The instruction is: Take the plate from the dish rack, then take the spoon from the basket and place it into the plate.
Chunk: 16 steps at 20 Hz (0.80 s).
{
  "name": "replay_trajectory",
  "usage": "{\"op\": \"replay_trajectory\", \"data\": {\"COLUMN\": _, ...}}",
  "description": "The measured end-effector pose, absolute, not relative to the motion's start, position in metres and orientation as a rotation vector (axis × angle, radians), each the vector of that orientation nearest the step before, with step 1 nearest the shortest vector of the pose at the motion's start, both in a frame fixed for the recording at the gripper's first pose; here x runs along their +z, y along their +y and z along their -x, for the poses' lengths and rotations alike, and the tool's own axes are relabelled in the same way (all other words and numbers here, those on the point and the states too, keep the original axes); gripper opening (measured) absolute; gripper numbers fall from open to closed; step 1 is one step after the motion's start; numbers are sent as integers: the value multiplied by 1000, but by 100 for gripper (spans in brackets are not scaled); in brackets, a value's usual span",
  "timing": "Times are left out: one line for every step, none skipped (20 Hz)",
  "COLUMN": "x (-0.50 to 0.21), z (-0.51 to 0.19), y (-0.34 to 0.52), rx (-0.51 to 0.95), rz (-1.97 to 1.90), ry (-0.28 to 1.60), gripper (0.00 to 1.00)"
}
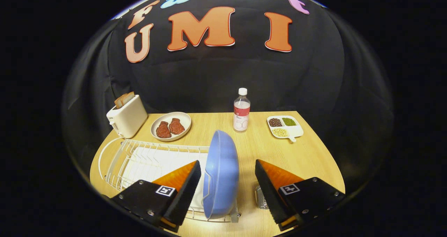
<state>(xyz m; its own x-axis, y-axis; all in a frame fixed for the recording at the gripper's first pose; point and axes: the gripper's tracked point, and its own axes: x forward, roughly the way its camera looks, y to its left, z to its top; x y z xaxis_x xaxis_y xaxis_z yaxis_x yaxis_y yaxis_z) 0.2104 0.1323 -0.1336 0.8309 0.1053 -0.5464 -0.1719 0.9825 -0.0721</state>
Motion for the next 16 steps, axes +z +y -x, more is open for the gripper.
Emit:
{"op": "replay_trajectory", "data": {"x": -138, "z": -208, "y": 135, "rx": 150, "rz": 120, "ry": 592, "gripper": 90}}
{"op": "replay_trajectory", "data": {"x": -143, "z": -207, "y": 137, "rx": 148, "rz": 119, "ry": 614, "gripper": 82}}
{"op": "replay_trajectory", "data": {"x": -148, "z": -204, "y": 138, "rx": 143, "rz": 119, "ry": 635, "gripper": 78}}
{"op": "replay_trajectory", "data": {"x": -152, "z": -205, "y": 137, "rx": 131, "rz": 123, "ry": 653, "gripper": 69}}
{"op": "replay_trajectory", "data": {"x": -156, "z": -206, "y": 135, "rx": 118, "rz": 126, "ry": 665, "gripper": 64}}
{"op": "replay_trajectory", "data": {"x": -158, "z": -206, "y": 133, "rx": 108, "rz": 126, "ry": 672, "gripper": 53}}
{"op": "replay_trajectory", "data": {"x": -158, "z": -207, "y": 133, "rx": 93, "rz": 118, "ry": 675, "gripper": 47}}
{"op": "replay_trajectory", "data": {"x": -158, "z": -207, "y": 132, "rx": 79, "rz": 114, "ry": 679, "gripper": 41}}
{"op": "replay_trajectory", "data": {"x": -158, "z": -207, "y": 128, "rx": 58, "rz": 121, "ry": 682, "gripper": 34}}
{"op": "replay_trajectory", "data": {"x": -156, "z": -207, "y": 123, "rx": 23, "rz": 133, "ry": 684, "gripper": 31}}
{"op": "replay_trajectory", "data": {"x": -152, "z": -209, "y": 119, "rx": -6, "rz": 141, "ry": 671, "gripper": 30}}
{"op": "replay_trajectory", "data": {"x": -145, "z": -212, "y": 116, "rx": -34, "rz": 149, "ry": 652, "gripper": 26}}
{"op": "replay_trajectory", "data": {"x": -140, "z": -214, "y": 114, "rx": -55, "rz": 159, "ry": 633, "gripper": 25}}
{"op": "replay_trajectory", "data": {"x": -135, "z": -214, "y": 114, "rx": -67, "rz": 181, "ry": 628, "gripper": 22}}
{"op": "replay_trajectory", "data": {"x": -132, "z": -214, "y": 114, "rx": -73, "rz": 206, "ry": 618, "gripper": 22}}
{"op": "replay_trajectory", "data": {"x": -128, "z": -215, "y": 116, "rx": -82, "rz": 233, "ry": 607, "gripper": 22}}
